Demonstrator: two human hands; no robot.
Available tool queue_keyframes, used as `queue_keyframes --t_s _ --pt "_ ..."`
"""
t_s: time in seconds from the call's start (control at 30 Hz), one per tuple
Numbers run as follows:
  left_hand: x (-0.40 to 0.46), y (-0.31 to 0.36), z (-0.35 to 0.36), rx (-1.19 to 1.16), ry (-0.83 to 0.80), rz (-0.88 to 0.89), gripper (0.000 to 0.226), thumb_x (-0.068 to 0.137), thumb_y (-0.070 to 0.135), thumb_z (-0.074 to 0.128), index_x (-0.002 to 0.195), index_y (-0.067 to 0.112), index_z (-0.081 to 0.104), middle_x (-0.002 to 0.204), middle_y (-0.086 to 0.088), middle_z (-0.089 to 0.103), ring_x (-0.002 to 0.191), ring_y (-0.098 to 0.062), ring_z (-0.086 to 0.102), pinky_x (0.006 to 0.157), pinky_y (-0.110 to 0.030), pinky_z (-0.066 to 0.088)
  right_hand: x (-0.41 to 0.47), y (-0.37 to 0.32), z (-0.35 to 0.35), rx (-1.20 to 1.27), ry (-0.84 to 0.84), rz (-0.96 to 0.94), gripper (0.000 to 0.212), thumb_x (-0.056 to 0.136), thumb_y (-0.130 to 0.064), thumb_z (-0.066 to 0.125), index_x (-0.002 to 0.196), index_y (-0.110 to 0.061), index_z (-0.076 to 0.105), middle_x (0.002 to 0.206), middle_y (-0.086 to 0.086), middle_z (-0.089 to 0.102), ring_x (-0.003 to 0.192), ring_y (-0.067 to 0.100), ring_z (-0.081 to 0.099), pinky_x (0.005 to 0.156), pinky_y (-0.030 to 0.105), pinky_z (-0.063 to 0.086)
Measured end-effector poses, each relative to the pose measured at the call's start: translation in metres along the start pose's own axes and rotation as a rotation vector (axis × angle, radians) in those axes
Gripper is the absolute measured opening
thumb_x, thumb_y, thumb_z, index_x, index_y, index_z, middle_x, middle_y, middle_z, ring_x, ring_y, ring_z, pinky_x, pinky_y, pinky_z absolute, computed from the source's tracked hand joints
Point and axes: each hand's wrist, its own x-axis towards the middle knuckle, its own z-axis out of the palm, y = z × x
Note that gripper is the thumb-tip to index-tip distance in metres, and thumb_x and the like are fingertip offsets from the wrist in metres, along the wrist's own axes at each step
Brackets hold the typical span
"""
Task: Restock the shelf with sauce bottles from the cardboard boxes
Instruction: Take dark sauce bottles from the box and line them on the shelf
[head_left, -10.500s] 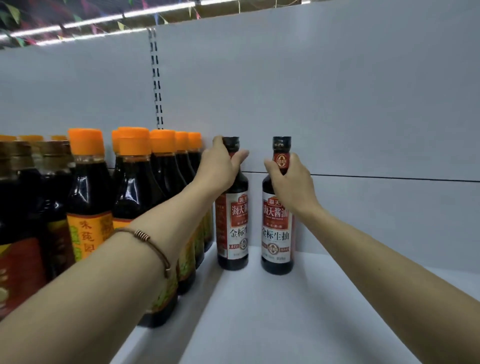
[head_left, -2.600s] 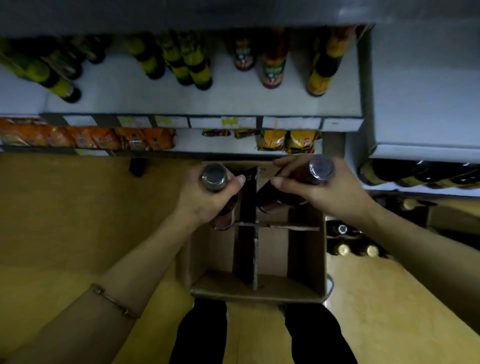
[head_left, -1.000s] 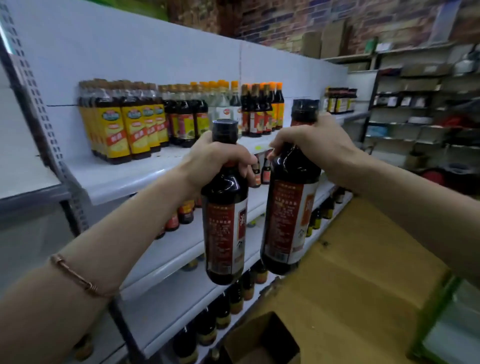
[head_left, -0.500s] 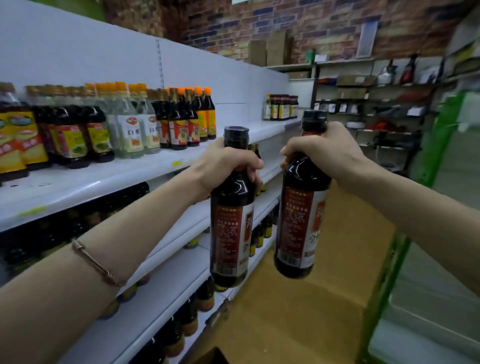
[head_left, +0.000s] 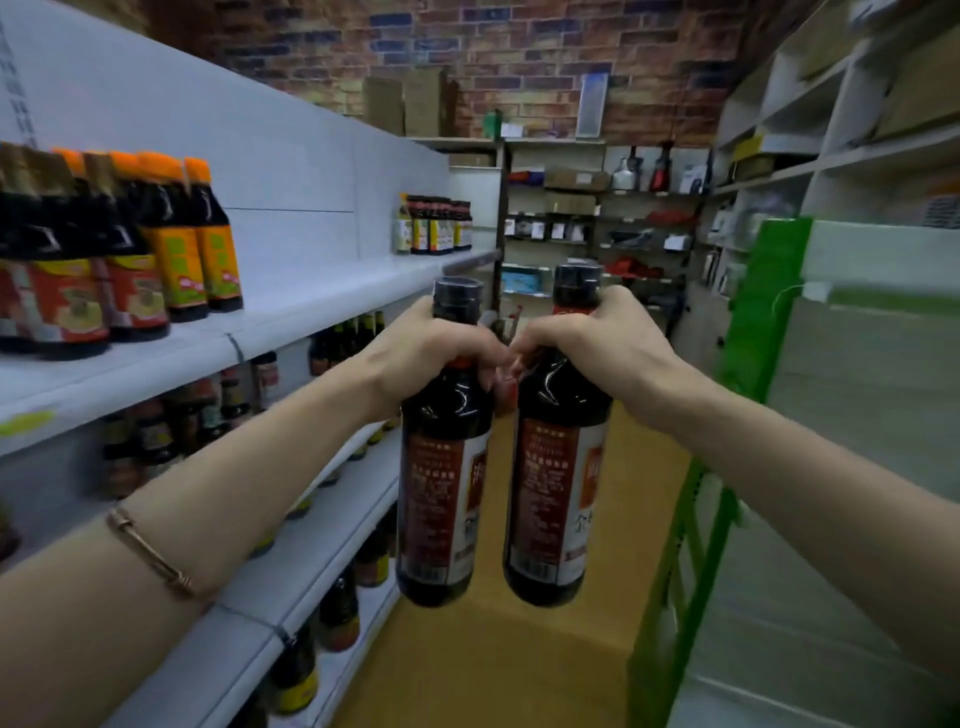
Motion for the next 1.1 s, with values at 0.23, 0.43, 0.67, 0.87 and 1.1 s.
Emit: queue_keyframes --t_s 0.23,0.43,0.67,0.87,1.1 --pt "0.121 -0.049 -0.055 -0.036 0.067 0.030 0.019 0.062 0.015 0.063 0.045 0.009 0.061 0.063 -0.015 0.068 0.066 -0.027 0.068 0.073 -0.033 0.050 0.135 0.035 0.002 0.039 0.016 -0.071 0.020 0.078 -0.015 0.071 0.060 -0.007 0.069 0.063 0.002 0.072 0.057 0.010 0.067 0.059 0.021 0.053" --pt "0.184 -0.097 -0.108 -0.025 0.177 -0.028 0.018 0.063 0.012 0.061 0.045 0.006 0.059 0.063 -0.020 0.066 0.061 -0.028 0.067 0.061 -0.025 0.055 0.251 0.076 0.039 0.069 -0.079 -0.109 0.016 0.078 -0.016 0.071 0.065 -0.007 0.071 0.068 0.004 0.074 0.064 0.016 0.070 0.068 0.030 0.056" --pt "0.266 -0.142 -0.168 0.060 0.386 -0.116 0.019 0.062 0.013 0.061 0.044 0.006 0.059 0.062 -0.020 0.067 0.060 -0.027 0.066 0.060 -0.023 0.053 0.393 0.112 0.084 0.194 -0.277 -0.209 0.017 0.078 -0.015 0.071 0.062 -0.008 0.069 0.071 0.007 0.074 0.076 0.026 0.073 0.085 0.042 0.058" --pt "0.325 -0.158 -0.210 0.136 0.595 -0.126 0.019 0.062 0.011 0.060 0.043 0.007 0.059 0.060 -0.017 0.067 0.063 -0.029 0.066 0.067 -0.027 0.055 0.500 0.135 0.118 0.332 -0.408 -0.285 0.016 0.076 -0.016 0.072 0.063 -0.008 0.069 0.071 0.006 0.075 0.075 0.024 0.073 0.084 0.040 0.058" --pt "0.355 -0.159 -0.261 0.158 0.811 -0.151 0.023 0.064 0.011 0.058 0.041 0.009 0.056 0.056 -0.013 0.064 0.059 -0.028 0.066 0.065 -0.026 0.056 0.581 0.129 0.171 0.433 -0.542 -0.376 0.012 0.076 -0.016 0.072 0.067 -0.008 0.069 0.073 0.006 0.075 0.069 0.020 0.072 0.070 0.028 0.056"
